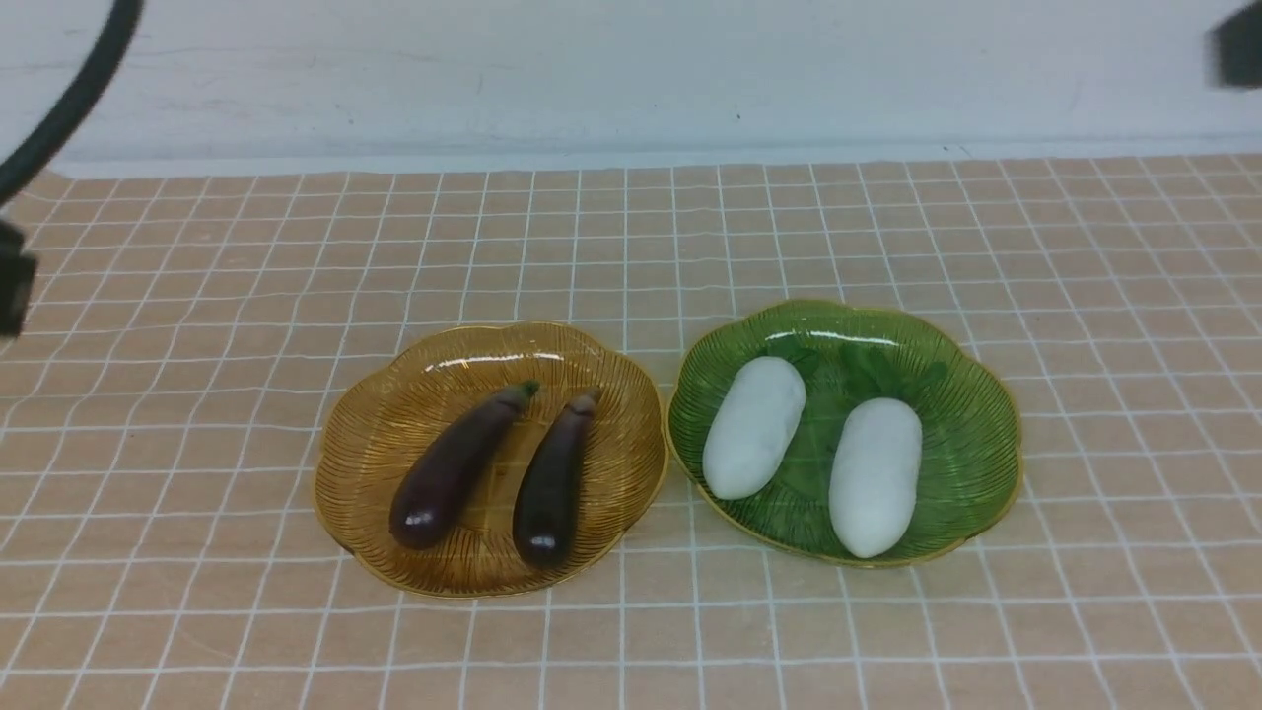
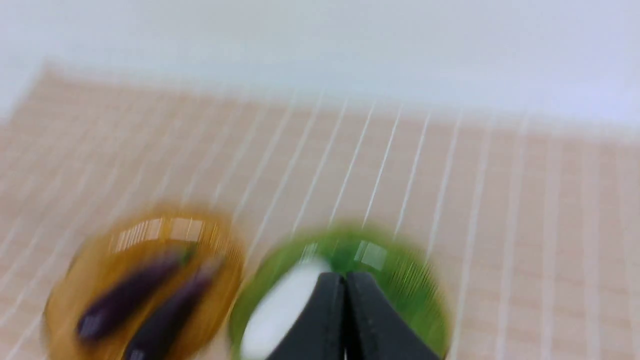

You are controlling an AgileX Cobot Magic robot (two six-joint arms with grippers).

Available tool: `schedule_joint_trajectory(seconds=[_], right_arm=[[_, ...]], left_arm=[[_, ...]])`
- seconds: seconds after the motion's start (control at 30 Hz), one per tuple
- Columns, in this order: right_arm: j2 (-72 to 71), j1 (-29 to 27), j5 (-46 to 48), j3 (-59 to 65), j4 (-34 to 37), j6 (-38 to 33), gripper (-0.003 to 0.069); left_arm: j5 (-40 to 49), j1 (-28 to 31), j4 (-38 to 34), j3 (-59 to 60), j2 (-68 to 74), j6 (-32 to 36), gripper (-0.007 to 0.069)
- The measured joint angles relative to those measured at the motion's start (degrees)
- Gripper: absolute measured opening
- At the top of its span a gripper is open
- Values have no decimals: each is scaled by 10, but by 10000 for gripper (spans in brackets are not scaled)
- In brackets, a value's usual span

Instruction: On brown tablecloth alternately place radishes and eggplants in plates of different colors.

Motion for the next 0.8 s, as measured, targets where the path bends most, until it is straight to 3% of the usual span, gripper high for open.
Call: schedule_joint_trajectory(seconds=[0.2, 0.5, 0.8], right_arm=[[-290, 0, -263, 274, -18, 11, -15], [-495, 0, -401, 480, -19, 19, -15], [-507, -1, -463, 533, -19, 16, -15]], left_arm=[[-39, 0, 0, 76, -49, -9, -3], [-78, 0, 0, 131, -61, -33, -3], [-122, 0, 12, 192, -132, -48, -3]])
